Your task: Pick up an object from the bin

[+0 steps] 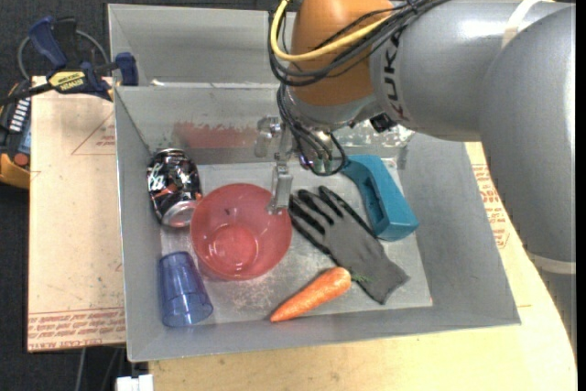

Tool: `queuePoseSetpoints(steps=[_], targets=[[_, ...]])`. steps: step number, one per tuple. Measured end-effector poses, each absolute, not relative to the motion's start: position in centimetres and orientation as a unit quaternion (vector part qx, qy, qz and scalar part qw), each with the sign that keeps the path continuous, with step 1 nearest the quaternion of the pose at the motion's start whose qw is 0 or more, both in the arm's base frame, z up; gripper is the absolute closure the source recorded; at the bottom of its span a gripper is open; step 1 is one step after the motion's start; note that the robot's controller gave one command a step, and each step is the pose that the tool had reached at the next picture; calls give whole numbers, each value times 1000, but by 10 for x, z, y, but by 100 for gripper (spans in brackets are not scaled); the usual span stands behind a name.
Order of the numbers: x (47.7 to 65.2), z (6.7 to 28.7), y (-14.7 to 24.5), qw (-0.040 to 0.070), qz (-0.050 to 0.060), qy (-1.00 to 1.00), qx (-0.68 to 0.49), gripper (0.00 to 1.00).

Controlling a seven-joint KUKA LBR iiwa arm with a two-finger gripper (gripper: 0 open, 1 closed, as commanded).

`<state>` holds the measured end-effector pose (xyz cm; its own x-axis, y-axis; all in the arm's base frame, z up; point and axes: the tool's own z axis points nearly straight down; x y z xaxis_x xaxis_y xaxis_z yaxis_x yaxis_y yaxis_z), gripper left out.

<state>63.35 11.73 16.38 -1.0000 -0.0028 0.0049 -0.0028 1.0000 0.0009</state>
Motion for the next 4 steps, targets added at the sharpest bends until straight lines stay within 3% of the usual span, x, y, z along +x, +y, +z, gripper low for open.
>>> queuePoseSetpoints(steps=[1,2,3,4], targets=[[635,169,116,-1,-1,-1000,0,0],[565,83,142,0,-1,-996,-87,0],[557,111,184,-3,-3,-992,-124,0],[502,114,104,2,0,-998,-57,0]])
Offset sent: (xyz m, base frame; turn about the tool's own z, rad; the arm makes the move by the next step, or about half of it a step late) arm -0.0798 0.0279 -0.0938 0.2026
